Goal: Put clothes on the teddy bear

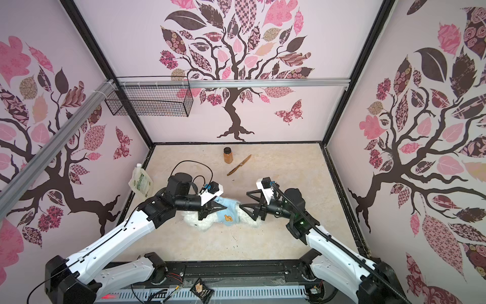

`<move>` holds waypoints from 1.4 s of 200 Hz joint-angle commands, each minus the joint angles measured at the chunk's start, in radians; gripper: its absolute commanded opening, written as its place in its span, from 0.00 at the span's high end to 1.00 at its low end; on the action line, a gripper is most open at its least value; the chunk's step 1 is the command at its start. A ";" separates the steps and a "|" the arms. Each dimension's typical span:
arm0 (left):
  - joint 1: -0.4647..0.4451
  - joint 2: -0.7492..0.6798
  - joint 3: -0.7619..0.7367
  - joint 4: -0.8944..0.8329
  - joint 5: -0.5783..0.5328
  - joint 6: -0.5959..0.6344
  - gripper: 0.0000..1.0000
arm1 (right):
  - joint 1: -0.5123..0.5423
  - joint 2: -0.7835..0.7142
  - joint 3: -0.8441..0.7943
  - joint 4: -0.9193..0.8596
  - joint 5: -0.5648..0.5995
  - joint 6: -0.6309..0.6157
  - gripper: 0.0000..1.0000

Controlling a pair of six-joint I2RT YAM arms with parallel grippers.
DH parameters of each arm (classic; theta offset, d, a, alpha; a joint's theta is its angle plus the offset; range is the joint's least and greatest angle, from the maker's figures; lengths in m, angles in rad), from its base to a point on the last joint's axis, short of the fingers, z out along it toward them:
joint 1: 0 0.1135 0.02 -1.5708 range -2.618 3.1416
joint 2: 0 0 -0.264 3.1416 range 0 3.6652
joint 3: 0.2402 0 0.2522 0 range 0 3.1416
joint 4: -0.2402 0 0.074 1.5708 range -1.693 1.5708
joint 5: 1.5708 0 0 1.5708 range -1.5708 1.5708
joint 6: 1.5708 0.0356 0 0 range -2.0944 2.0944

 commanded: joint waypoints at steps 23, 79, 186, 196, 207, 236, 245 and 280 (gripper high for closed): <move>0.005 0.002 -0.007 0.021 -0.032 0.029 0.93 | 0.095 -0.084 0.009 -0.125 0.167 -0.175 0.11; 0.004 0.005 -0.007 0.031 0.001 0.013 0.92 | 0.265 0.084 0.098 -0.161 0.353 -0.321 0.08; 0.001 -0.016 -0.012 0.010 0.080 0.029 0.54 | 0.266 0.236 0.040 0.013 0.300 -0.328 0.69; 0.001 -0.033 -0.011 -0.005 0.051 0.043 0.47 | 0.266 0.240 0.028 0.008 0.308 -0.336 0.72; 0.001 -0.058 -0.006 -0.024 0.017 0.058 0.42 | 0.266 0.243 0.016 0.000 0.313 -0.338 0.74; 0.001 -0.131 0.018 -0.023 -0.091 0.032 0.37 | 0.266 0.249 -0.009 0.010 0.309 -0.330 0.76; 0.002 -0.146 0.031 -0.028 -0.107 0.026 0.39 | 0.265 0.248 -0.016 0.017 0.306 -0.329 0.76; 0.000 -0.126 0.111 -0.156 -0.094 0.076 0.66 | 0.266 0.247 -0.018 0.023 0.298 -0.338 0.76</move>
